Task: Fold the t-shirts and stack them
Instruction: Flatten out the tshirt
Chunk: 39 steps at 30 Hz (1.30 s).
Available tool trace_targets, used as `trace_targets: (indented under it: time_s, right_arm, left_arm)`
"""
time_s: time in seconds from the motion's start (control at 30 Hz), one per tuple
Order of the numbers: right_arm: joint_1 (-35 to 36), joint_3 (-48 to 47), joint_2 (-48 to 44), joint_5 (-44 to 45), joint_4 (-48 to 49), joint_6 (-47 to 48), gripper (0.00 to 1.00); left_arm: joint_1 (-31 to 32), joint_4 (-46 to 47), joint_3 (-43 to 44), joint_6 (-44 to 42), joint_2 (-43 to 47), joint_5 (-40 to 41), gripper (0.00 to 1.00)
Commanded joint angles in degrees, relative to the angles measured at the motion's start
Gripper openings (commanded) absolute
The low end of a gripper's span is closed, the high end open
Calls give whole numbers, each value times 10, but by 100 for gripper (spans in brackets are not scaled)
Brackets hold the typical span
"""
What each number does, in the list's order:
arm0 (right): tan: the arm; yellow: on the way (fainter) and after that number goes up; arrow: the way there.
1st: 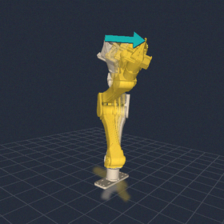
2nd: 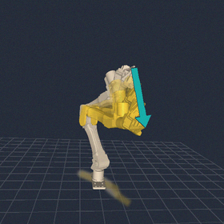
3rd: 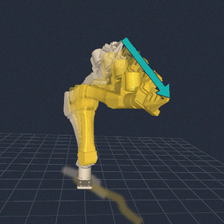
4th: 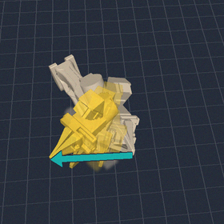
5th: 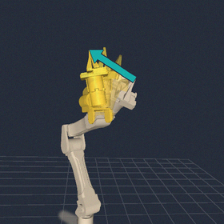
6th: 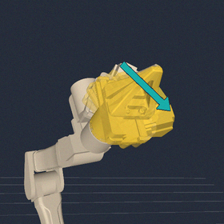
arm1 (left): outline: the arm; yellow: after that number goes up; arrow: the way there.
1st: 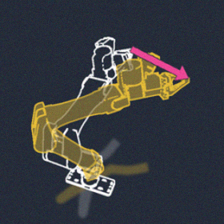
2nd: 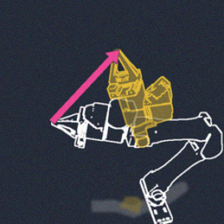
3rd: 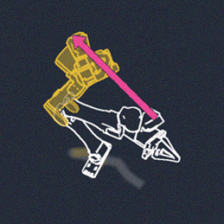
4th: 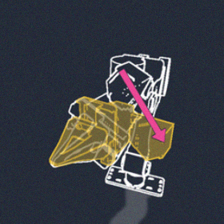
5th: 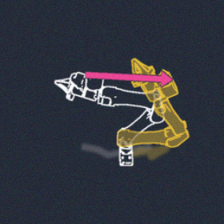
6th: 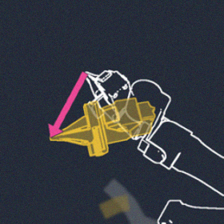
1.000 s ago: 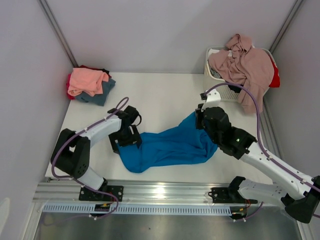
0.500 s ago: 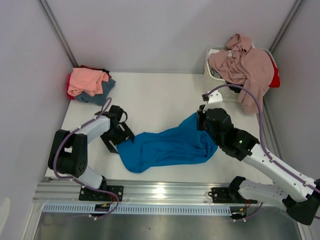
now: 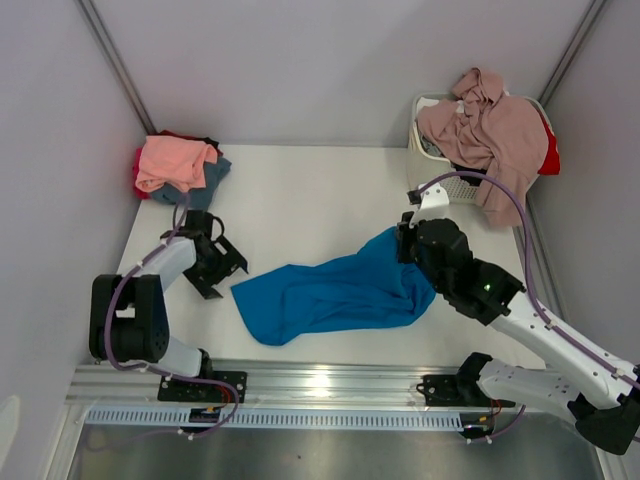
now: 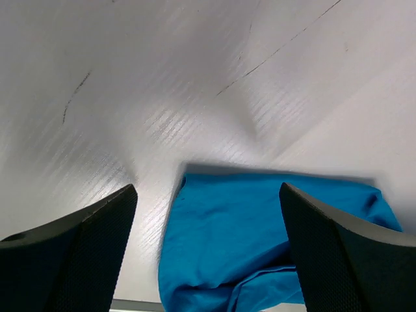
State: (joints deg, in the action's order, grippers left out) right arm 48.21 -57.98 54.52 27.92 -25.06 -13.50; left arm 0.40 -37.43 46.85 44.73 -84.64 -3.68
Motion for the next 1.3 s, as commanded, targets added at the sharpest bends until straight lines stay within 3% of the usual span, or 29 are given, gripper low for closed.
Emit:
trace_targets:
  time_s: [0.0,0.1,0.13,0.2,0.3,0.67,0.77,0.9,1.27]
  right_arm:
    - [1,-1,-13,-10,12,-4,0]
    - [1,-1,-15,-12,14,-2,0]
    - [1,-1,-17,-12,17,-1,0]
    - [1,-1,-19,-13,19,2,0]
    - [1,-3,-19,-15,21,4,0]
    - [1,-5,-33,-12,21,7,0]
    - [1,-3,-42,-9,23,6,0]
    - [1,-2,-47,-4,26,5,0]
    - [1,-3,-35,32,36,33,0]
  left_arm:
    - [-2,13,-6,-19,-10,-16,93]
    - [-2,7,9,-28,-25,-14,87]
    - [-2,7,10,-31,-25,-14,75]
    - [-2,15,13,-34,-34,-31,71]
    - [7,3,28,-35,-63,-23,54]
    - [68,-69,123,-47,-126,34,53]
    - [71,-80,137,-53,-134,34,40]
    - [71,-88,149,-63,-144,34,1]
    - [71,-90,156,-67,-97,18,1]
